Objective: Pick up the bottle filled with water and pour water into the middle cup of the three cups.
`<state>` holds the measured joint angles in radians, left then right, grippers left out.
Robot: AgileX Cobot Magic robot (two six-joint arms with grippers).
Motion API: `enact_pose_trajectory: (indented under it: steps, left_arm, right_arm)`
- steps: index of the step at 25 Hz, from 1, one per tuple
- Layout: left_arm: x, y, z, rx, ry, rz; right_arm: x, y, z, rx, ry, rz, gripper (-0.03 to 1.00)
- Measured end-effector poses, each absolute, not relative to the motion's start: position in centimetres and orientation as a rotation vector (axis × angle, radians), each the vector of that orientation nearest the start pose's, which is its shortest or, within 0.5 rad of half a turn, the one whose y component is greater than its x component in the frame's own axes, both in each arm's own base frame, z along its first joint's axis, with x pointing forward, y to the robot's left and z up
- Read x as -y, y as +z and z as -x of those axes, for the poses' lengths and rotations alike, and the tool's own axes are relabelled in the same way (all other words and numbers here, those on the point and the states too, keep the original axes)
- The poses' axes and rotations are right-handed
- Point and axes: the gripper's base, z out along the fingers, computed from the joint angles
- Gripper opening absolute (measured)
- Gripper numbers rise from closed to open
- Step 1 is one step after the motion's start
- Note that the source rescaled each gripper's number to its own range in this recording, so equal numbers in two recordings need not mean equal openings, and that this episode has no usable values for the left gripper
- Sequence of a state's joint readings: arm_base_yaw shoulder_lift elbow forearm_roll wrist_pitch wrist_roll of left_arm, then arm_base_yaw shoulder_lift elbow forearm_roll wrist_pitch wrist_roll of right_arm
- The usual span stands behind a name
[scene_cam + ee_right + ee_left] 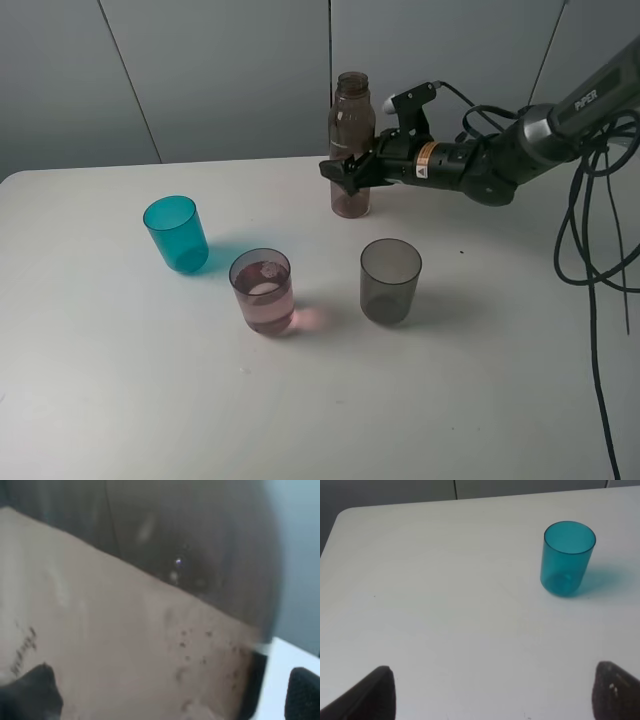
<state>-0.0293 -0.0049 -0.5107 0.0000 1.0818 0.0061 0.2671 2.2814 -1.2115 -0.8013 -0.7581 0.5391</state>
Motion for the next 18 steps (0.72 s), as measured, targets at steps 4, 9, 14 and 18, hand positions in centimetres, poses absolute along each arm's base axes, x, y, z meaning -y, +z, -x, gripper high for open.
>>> enact_pose_trajectory:
  steps: [4, 9, 14, 18]
  left_arm:
    - [0.0, 27.8, 0.8, -2.049, -0.014, -0.036]
    - [0.0, 27.8, 0.8, -2.049, -0.014, -0.036]
    - [0.0, 27.8, 0.8, -2.049, -0.014, -0.036]
    - [0.0, 27.8, 0.8, -2.049, -0.014, -0.036]
  right_arm:
    - [-15.7, 9.8, -40.4, -1.845, 0.608, 0.693, 0.99]
    - [-14.9, 10.7, -38.4, -1.876, 0.558, 0.719, 1.0]
    - [-13.5, 12.2, -36.5, -1.891, 0.505, 0.715, 1.0]
    - [-12.1, 15.2, -34.9, -1.921, 0.413, 0.645, 1.0]
